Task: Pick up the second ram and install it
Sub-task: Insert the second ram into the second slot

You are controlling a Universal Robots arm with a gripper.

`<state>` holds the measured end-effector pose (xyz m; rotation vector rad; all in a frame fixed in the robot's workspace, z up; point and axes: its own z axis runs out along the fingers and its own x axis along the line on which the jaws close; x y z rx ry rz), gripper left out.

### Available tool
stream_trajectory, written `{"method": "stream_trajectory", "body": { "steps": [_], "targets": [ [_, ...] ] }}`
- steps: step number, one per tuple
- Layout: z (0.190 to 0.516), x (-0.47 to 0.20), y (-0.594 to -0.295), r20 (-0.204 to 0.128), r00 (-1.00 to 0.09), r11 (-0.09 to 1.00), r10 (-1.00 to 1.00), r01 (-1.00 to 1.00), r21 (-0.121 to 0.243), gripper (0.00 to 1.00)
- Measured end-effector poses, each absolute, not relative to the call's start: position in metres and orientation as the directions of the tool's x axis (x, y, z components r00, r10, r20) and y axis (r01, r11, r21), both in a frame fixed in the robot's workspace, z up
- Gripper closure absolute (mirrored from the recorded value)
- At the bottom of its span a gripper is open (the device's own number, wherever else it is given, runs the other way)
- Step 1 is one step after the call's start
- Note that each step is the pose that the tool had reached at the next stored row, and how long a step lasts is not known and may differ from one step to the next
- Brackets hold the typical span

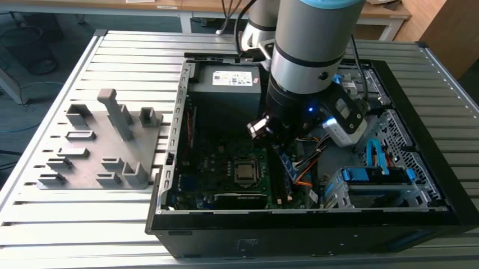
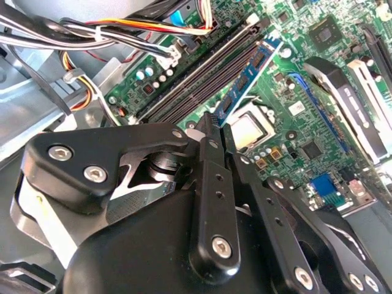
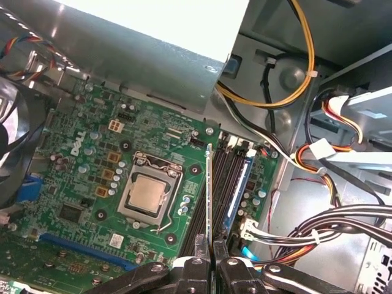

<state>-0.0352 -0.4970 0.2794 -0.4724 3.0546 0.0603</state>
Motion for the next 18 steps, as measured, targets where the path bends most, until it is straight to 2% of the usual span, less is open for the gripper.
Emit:
{"method": "stream_trajectory", "body": {
  "steps": [18],
  "targets": [
    [0.2789, -0.0352, -0.497, -0.055, -0.975, 0.976, -0.216, -0.217, 0.029, 0.86]
  ]
}}
